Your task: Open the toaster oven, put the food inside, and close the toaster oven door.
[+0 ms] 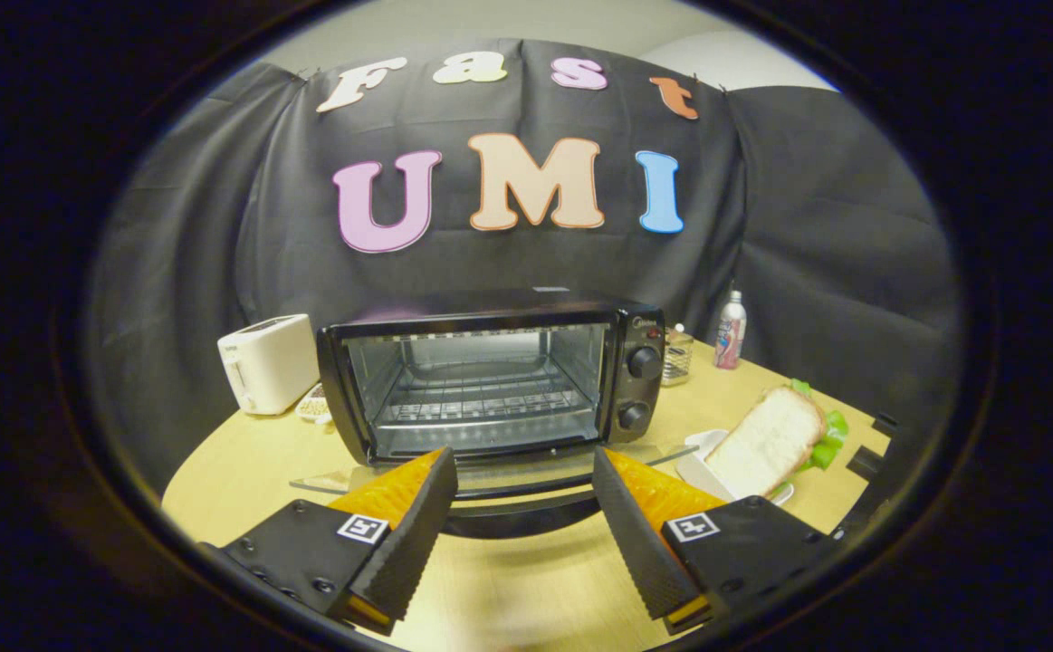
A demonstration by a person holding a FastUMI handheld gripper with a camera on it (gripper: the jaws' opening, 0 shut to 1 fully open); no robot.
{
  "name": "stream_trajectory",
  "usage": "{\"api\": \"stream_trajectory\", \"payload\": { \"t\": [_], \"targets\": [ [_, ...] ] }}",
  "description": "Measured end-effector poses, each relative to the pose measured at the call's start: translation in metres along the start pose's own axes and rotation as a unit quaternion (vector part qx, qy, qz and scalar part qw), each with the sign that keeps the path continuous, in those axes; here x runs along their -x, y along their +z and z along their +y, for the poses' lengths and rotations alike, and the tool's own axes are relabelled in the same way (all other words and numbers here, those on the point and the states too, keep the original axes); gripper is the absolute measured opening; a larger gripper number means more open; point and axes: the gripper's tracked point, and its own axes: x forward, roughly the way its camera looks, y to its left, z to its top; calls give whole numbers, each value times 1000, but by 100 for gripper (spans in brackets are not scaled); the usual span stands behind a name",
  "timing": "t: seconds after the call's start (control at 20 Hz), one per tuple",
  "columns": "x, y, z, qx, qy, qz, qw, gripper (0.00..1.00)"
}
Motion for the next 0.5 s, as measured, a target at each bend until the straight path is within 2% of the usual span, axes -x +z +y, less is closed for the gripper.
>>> {"api": "stream_trajectory", "payload": {
  "t": [0.2, 0.5],
  "targets": [
    [3, -29, -5, 1, -12, 36, 999, 95],
    [3, -76, -7, 53, -38, 100, 993, 95]
  ]
}}
